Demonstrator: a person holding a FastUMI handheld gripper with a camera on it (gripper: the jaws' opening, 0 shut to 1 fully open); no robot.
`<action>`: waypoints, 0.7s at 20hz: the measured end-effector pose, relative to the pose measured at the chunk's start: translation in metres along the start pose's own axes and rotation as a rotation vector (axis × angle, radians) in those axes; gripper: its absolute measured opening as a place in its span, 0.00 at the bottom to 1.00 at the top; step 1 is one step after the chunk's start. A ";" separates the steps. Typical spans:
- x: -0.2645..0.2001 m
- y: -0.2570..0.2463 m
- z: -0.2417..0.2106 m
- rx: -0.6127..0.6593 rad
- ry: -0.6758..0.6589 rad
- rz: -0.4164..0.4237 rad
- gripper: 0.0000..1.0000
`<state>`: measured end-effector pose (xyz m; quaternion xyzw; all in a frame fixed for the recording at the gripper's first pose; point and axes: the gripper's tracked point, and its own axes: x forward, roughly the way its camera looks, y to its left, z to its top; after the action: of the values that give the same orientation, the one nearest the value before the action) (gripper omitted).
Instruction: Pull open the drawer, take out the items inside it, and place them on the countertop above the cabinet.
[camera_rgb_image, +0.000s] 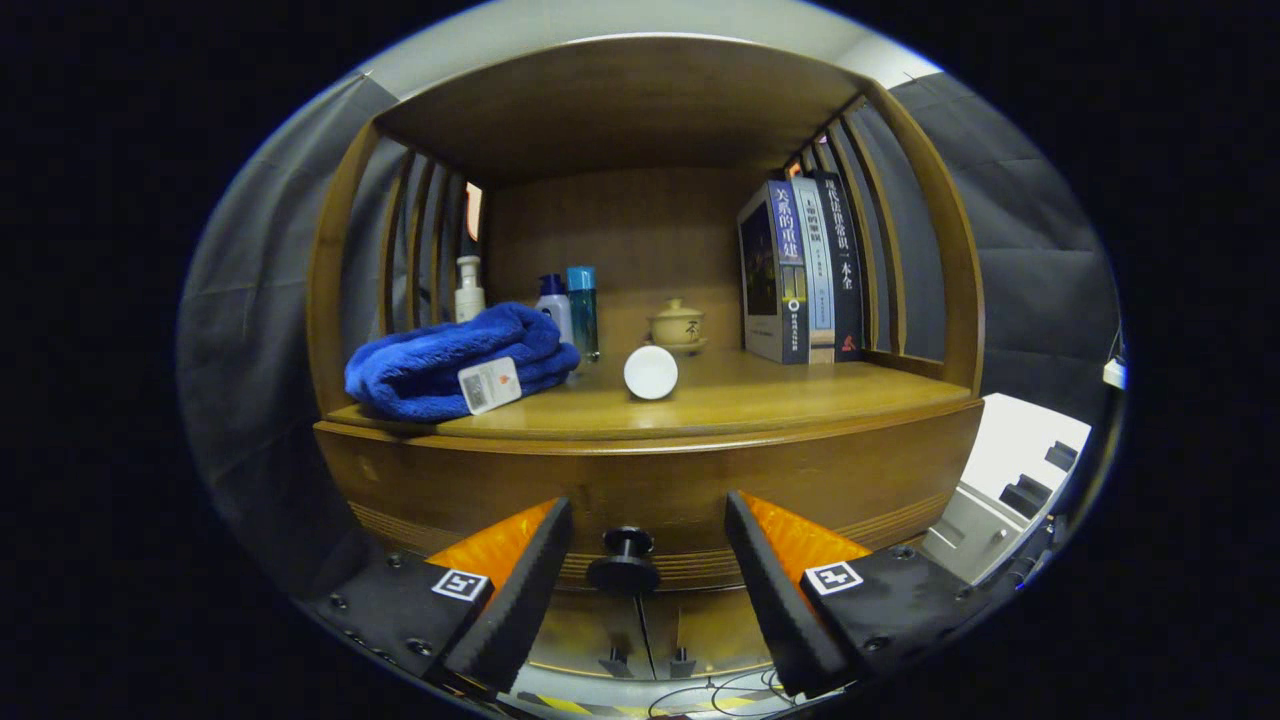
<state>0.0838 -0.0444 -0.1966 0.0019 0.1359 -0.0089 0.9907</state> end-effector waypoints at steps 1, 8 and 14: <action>-0.010 0.005 0.009 0.010 -0.017 0.016 0.99; -0.077 0.011 0.078 0.113 -0.124 0.068 0.99; -0.134 -0.018 0.100 0.103 -0.140 0.019 0.98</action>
<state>-0.0182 -0.0611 -0.0640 0.0536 0.0657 -0.0066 0.9964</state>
